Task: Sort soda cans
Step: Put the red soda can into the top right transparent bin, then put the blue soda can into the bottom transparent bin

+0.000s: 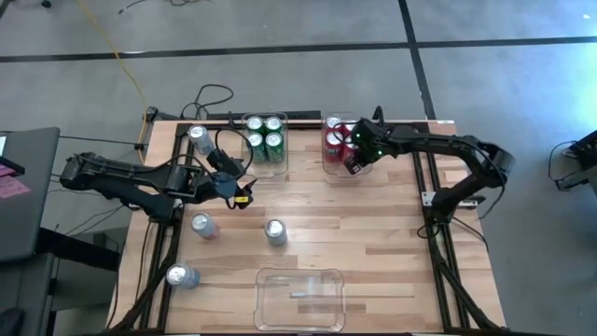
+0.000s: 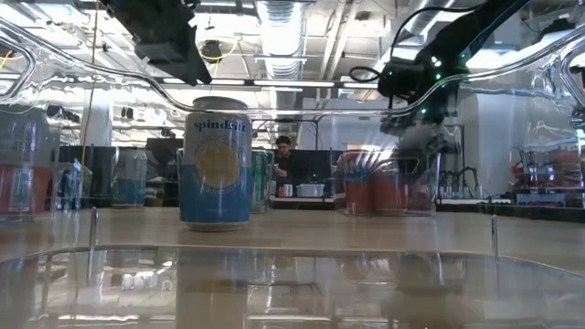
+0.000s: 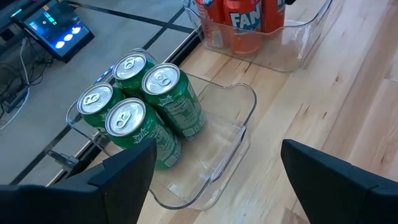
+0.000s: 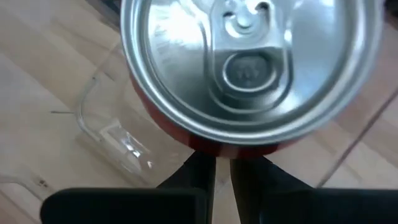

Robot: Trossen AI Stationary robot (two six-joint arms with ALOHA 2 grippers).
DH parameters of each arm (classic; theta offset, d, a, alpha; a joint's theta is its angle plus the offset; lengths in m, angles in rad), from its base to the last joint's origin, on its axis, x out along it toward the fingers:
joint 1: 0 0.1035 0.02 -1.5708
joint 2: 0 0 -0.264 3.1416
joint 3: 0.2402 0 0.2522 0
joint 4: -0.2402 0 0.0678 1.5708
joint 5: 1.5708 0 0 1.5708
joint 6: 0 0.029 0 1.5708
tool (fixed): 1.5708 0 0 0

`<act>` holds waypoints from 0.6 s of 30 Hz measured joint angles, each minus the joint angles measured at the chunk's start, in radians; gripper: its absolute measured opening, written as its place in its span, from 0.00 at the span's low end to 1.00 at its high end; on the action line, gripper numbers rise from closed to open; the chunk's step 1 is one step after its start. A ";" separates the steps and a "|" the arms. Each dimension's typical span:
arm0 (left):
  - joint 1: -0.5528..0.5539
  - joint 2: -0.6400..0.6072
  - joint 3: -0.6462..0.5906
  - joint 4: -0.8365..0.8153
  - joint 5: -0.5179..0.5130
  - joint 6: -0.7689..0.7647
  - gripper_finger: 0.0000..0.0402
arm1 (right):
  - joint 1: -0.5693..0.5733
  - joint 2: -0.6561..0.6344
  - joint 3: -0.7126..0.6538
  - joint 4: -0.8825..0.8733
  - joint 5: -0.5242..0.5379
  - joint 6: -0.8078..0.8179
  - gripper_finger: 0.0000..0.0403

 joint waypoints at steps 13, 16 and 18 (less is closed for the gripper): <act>-0.017 0.000 -0.009 -0.009 -0.018 -0.060 0.84 | 0.019 -0.201 -0.001 -0.057 0.020 0.019 0.16; -0.044 0.000 -0.042 -0.032 -0.030 -0.106 0.84 | 0.068 -0.261 -0.020 0.027 0.069 0.030 0.16; -0.067 0.000 -0.060 -0.050 -0.032 -0.166 0.84 | 0.099 -0.302 -0.041 0.076 0.085 0.031 0.16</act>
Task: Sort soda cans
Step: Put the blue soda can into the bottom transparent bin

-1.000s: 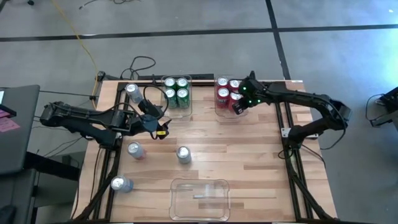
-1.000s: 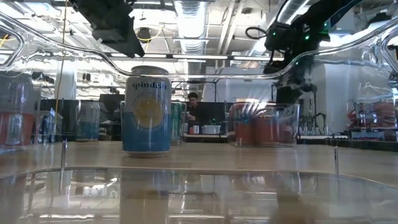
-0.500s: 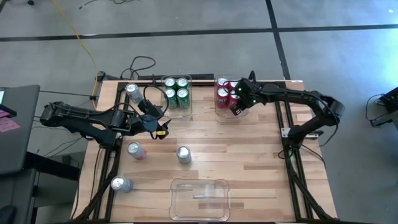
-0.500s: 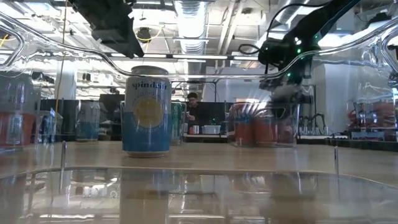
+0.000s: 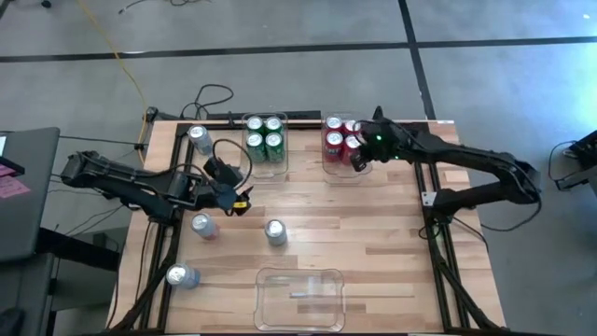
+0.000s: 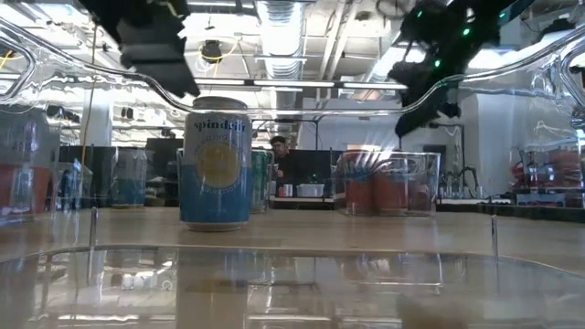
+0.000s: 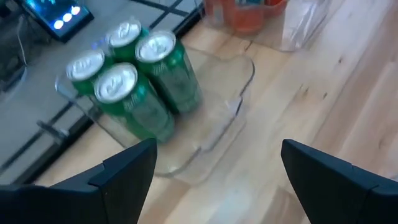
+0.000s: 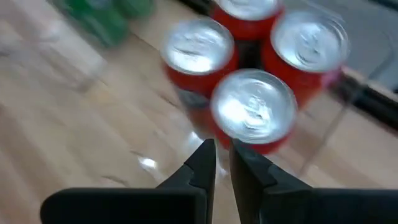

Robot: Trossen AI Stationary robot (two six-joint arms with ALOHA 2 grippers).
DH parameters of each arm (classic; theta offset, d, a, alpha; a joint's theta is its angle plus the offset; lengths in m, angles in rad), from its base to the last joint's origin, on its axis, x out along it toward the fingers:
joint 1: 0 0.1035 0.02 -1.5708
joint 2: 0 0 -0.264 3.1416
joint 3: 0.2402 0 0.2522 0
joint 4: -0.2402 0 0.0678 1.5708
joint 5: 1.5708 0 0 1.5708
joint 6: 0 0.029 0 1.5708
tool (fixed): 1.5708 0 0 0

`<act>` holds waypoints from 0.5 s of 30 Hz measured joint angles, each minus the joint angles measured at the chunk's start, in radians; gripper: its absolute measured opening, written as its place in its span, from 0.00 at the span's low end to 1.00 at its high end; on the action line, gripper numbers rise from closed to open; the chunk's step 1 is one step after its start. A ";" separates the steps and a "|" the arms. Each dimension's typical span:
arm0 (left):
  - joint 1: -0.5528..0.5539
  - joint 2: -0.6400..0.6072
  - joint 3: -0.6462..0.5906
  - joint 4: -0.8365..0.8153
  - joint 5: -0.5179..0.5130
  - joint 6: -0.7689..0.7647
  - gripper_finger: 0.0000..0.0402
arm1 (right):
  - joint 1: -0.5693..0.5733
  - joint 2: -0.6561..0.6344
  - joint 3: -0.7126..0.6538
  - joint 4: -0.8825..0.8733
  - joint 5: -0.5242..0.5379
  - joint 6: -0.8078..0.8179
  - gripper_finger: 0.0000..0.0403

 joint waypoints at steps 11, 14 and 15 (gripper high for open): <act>-0.057 0.000 -0.045 0.016 0.034 -0.104 0.84 | 0.201 -0.169 -0.056 0.387 0.005 -0.044 0.16; -0.057 0.000 -0.045 0.016 0.049 -0.070 0.84 | 0.264 -0.206 -0.055 0.485 0.005 -0.093 0.16; -0.057 0.000 -0.045 0.016 0.052 -0.071 0.84 | 0.284 -0.214 -0.055 0.504 0.005 -0.115 0.16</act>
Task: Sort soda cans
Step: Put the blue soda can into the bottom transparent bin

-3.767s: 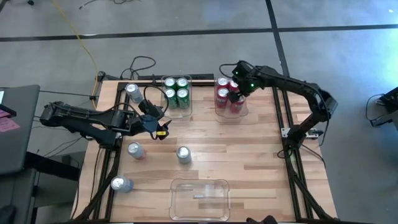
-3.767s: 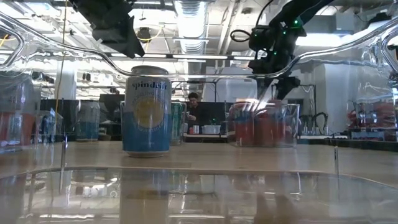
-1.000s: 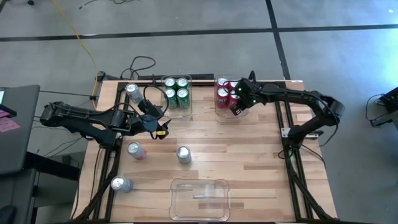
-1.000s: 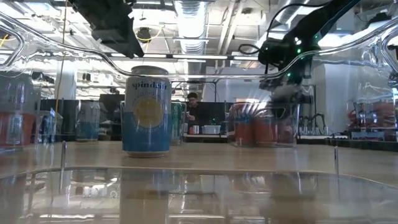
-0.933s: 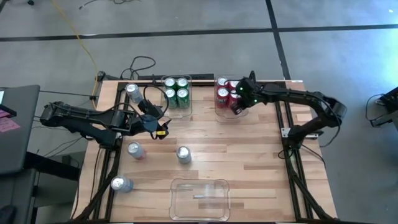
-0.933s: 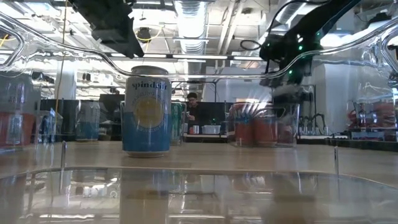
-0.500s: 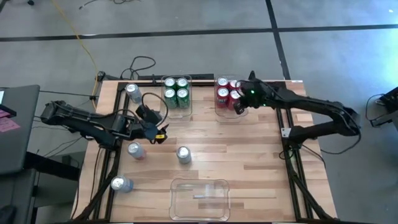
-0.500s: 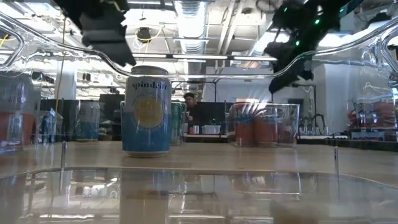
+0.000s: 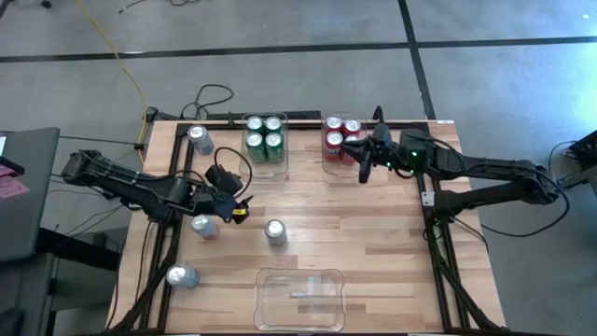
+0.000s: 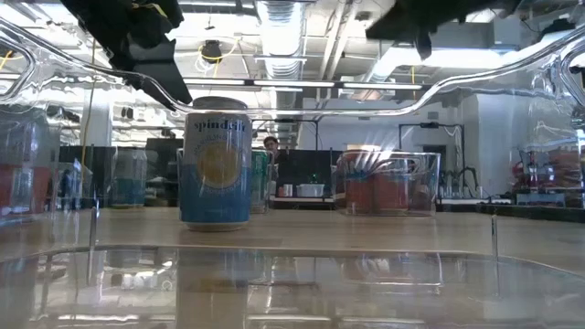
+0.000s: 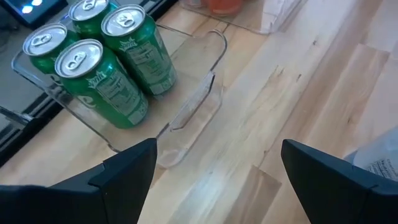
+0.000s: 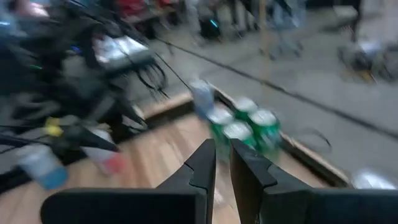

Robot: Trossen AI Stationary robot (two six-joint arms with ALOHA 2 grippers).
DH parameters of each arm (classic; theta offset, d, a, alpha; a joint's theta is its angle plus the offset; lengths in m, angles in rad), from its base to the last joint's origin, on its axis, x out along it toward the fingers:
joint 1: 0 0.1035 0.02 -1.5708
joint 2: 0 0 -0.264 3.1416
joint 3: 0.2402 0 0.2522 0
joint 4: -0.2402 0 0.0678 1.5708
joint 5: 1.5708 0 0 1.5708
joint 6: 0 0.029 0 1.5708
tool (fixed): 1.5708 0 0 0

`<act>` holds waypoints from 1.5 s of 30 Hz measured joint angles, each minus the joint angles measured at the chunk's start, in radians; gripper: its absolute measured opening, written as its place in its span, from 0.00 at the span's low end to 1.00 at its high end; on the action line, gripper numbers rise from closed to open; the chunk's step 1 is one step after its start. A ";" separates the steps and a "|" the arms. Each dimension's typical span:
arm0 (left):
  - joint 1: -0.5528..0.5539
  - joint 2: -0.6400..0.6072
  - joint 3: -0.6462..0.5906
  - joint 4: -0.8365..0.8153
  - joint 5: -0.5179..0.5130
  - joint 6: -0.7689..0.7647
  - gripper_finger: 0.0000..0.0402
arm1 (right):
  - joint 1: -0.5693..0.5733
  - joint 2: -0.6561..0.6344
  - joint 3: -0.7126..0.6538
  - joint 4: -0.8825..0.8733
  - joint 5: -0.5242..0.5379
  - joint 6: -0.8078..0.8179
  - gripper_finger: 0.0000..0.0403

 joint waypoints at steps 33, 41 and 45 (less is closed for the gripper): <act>0.175 0.046 0.073 0.143 0.177 0.248 0.84 | 0.017 0.090 -0.002 -0.010 -0.005 -0.146 0.16; 0.034 -0.029 0.097 0.030 0.257 0.107 0.79 | 0.017 0.068 0.000 -0.012 -0.005 -0.149 0.16; -0.041 -0.082 0.097 -0.129 0.124 -0.041 0.73 | 0.033 0.069 0.000 -0.011 -0.006 -0.101 0.16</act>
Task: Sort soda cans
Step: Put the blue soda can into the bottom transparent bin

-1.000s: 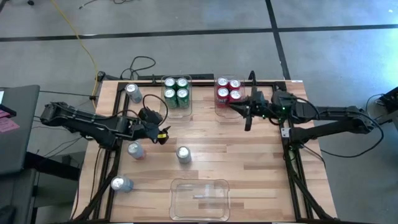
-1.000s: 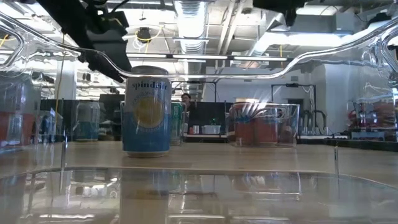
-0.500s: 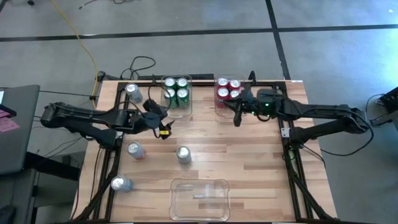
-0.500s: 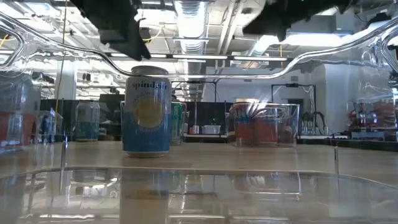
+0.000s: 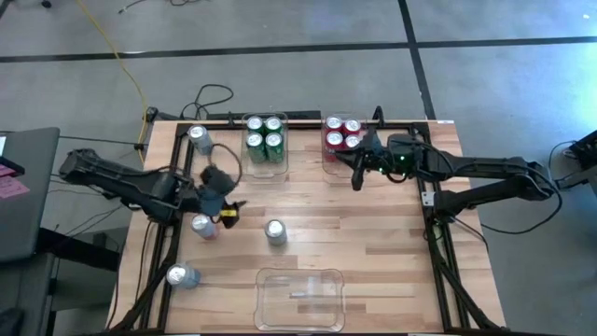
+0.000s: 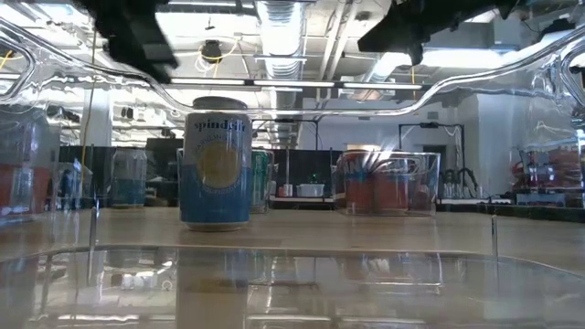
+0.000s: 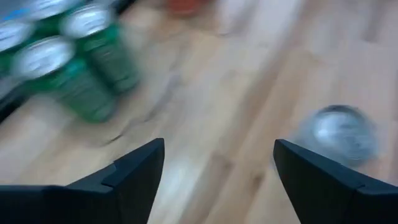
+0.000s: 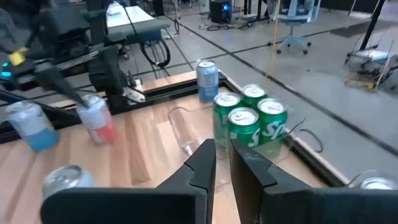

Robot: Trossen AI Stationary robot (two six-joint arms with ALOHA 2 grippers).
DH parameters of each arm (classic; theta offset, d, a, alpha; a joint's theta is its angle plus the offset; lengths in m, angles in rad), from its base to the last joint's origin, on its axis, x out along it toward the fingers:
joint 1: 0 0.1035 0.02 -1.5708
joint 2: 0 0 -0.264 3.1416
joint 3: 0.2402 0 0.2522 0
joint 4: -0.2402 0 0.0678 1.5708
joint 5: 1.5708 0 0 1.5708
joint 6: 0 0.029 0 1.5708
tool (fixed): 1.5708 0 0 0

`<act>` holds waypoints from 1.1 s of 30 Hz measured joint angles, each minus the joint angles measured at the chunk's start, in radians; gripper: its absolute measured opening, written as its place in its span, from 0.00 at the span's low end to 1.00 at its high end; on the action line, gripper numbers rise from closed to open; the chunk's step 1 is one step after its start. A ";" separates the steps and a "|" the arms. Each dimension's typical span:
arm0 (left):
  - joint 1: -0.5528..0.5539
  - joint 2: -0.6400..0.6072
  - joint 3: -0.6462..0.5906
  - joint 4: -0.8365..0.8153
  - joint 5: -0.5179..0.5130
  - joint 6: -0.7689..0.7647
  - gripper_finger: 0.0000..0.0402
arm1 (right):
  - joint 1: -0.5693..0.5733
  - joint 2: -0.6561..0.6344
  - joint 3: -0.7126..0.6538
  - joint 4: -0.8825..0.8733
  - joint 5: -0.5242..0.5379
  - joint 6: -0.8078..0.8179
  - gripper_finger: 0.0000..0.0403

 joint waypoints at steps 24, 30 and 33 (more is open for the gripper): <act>0.005 -0.065 -0.006 -0.503 0.502 -0.569 0.79 | 0.122 0.004 0.000 0.057 -0.005 -0.026 0.16; 0.005 -0.065 -0.006 -0.513 0.477 -0.541 0.79 | 0.122 0.004 0.000 0.054 -0.006 -0.029 0.16; 0.005 -0.065 -0.006 -0.514 0.473 -0.525 0.79 | 0.122 -0.007 0.000 0.048 -0.006 -0.049 0.16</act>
